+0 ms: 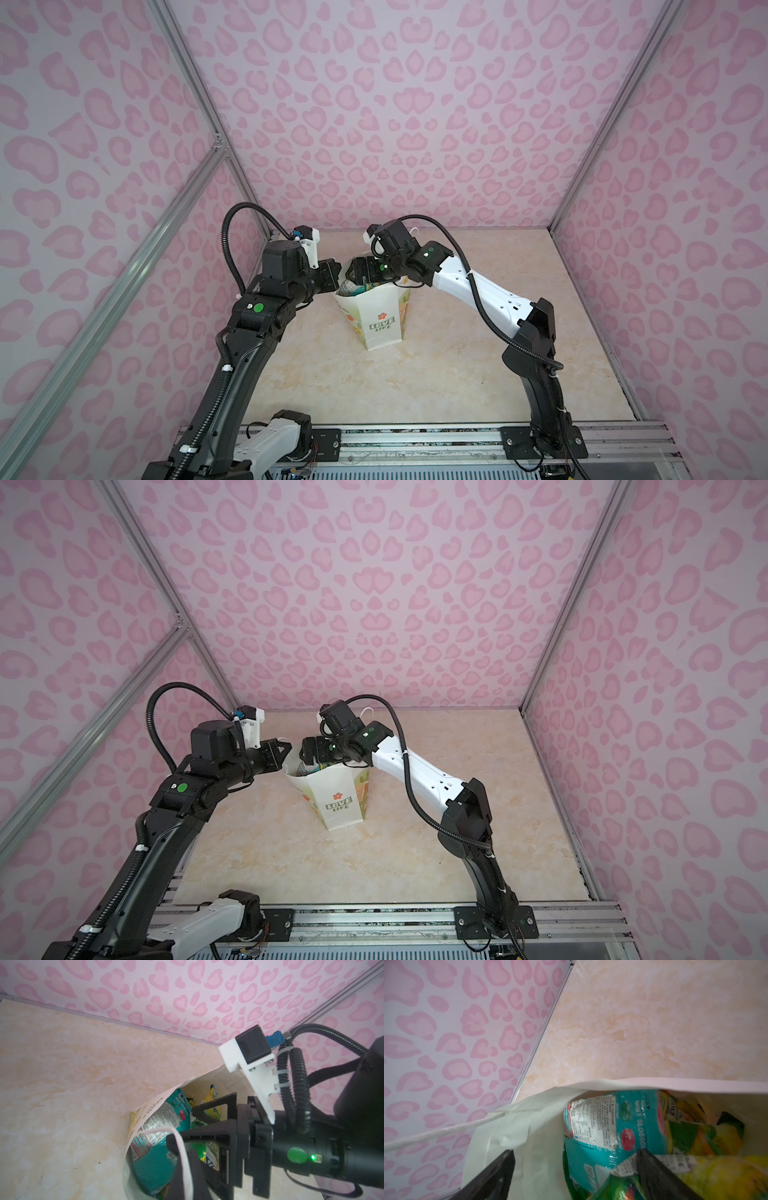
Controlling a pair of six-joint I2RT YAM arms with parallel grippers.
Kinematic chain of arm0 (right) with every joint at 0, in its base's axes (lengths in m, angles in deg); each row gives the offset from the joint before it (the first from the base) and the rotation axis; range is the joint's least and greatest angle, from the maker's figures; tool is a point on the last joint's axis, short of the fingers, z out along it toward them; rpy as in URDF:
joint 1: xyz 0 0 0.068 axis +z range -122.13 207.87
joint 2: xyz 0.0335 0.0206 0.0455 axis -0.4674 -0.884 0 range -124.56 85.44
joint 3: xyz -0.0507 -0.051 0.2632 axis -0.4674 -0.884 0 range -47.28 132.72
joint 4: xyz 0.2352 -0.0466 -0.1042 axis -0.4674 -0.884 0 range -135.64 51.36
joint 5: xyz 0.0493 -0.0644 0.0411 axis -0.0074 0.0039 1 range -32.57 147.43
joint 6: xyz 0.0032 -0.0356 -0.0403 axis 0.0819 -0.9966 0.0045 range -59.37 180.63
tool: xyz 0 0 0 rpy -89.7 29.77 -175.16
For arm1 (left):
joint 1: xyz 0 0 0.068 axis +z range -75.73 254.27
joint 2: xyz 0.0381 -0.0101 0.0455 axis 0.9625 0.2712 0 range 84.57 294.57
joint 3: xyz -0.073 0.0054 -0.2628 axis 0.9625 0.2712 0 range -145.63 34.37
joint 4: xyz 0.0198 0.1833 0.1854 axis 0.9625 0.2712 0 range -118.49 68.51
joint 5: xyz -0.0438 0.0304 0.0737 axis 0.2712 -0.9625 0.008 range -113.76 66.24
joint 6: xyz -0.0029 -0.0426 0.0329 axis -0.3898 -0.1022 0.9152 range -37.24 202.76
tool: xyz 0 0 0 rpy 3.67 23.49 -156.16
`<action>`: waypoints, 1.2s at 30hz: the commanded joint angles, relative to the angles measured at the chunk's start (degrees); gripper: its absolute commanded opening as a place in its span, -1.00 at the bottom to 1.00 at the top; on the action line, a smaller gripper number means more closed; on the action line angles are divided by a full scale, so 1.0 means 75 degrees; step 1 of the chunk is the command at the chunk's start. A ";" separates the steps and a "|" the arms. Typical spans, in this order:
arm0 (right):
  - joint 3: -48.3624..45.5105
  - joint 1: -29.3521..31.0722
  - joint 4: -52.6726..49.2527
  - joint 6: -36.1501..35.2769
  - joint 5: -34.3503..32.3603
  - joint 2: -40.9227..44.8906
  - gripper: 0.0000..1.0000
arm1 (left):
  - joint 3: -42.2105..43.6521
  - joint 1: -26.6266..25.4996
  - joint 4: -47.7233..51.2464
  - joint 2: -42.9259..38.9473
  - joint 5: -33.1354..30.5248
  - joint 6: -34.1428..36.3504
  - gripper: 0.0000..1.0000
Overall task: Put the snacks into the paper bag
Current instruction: 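Open the right gripper and withdraw it upward from the bag, then release the bag handle with the left gripper while the right gripper draws back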
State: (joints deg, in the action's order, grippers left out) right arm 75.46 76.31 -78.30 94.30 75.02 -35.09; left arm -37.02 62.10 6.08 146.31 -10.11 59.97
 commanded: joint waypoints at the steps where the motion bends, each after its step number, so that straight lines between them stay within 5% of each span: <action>1: 0.0485 0.0005 -0.0400 -0.0281 -0.0025 0.0035 0.89 | 0.0016 0.0002 -0.0226 -0.0005 0.0008 0.0072 -0.91; 7: 0.1217 -0.0063 -0.1161 -0.1184 -0.0838 0.0918 0.90 | 0.0016 0.0003 -0.0226 -0.0005 0.0008 0.0073 -0.91; 17: -0.2208 -0.1127 0.0291 -0.0814 -0.1126 0.3379 0.91 | 0.0016 0.0002 -0.0230 0.0030 0.0061 0.0056 -0.91; 36: -0.1223 -0.1755 0.2525 0.0120 0.1583 0.1357 0.88 | 0.0027 0.0005 -0.0273 0.0013 0.0008 0.0094 -0.91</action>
State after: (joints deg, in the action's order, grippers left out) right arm 65.99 63.70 -65.14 92.53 81.73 -23.62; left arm -37.02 62.10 6.04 146.75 -10.07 59.97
